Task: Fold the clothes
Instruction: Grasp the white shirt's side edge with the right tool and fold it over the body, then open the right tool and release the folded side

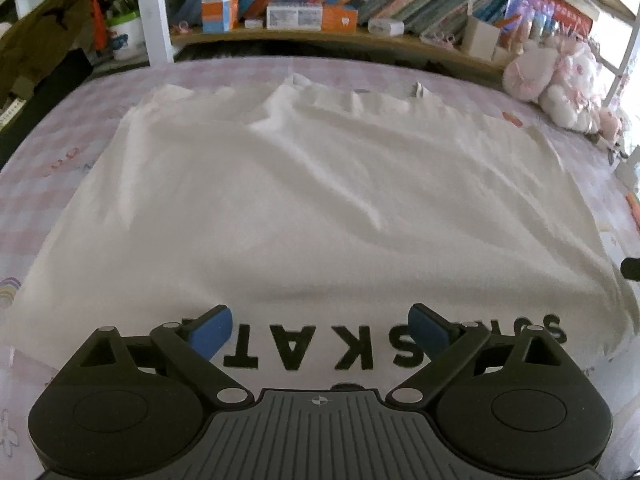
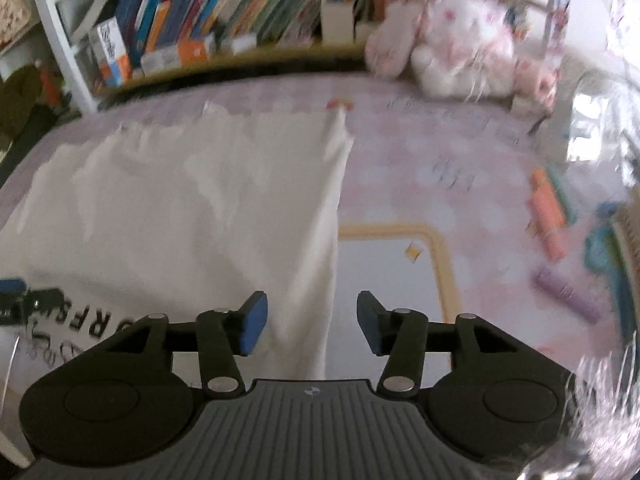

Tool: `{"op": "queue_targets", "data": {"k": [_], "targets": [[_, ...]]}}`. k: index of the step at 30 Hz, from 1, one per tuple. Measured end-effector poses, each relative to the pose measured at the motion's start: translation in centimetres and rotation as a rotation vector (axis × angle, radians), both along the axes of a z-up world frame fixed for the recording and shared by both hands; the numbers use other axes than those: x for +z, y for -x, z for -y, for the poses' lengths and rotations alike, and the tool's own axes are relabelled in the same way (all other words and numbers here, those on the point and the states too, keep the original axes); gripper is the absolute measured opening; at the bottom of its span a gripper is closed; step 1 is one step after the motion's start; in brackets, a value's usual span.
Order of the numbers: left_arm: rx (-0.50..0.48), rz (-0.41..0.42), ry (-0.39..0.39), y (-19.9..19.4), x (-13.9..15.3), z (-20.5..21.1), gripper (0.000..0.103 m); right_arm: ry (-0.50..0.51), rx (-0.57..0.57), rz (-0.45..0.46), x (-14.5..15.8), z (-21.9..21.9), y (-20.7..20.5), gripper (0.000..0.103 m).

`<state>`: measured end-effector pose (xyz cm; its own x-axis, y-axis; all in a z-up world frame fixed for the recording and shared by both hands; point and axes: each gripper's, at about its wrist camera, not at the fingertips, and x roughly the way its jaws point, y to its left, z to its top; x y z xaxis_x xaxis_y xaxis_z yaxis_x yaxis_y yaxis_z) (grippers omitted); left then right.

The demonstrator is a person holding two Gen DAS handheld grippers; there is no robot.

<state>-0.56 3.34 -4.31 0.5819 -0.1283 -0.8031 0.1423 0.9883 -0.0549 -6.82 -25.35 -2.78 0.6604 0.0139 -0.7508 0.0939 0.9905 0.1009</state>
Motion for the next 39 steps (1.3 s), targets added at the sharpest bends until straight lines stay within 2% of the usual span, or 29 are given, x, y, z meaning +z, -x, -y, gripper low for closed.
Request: {"op": "queue_targets", "data": {"k": [5,13,21,27,39], "targets": [[0.025,0.023,0.003,-0.1,0.5,-0.3,0.097,0.024,0.055,0.070,1.2,-1.5,-0.2,0.049],[0.045,0.039,0.015,0.9,1.2,-0.9,0.097,0.022,0.151,0.058,0.9,-4.1,-0.5,0.055],[-0.041,0.057,0.032,0.7,1.1,-1.2,0.097,0.037,0.094,0.033,0.6,-5.3,-0.4,0.069],[-0.102,0.082,0.040,0.5,1.5,-3.5,0.097,0.065,0.055,0.026,0.9,-8.4,-0.1,0.079],[-0.136,0.093,0.102,-1.3,2.0,-10.4,0.097,0.114,0.006,0.031,1.4,-16.0,0.7,0.084]]}}
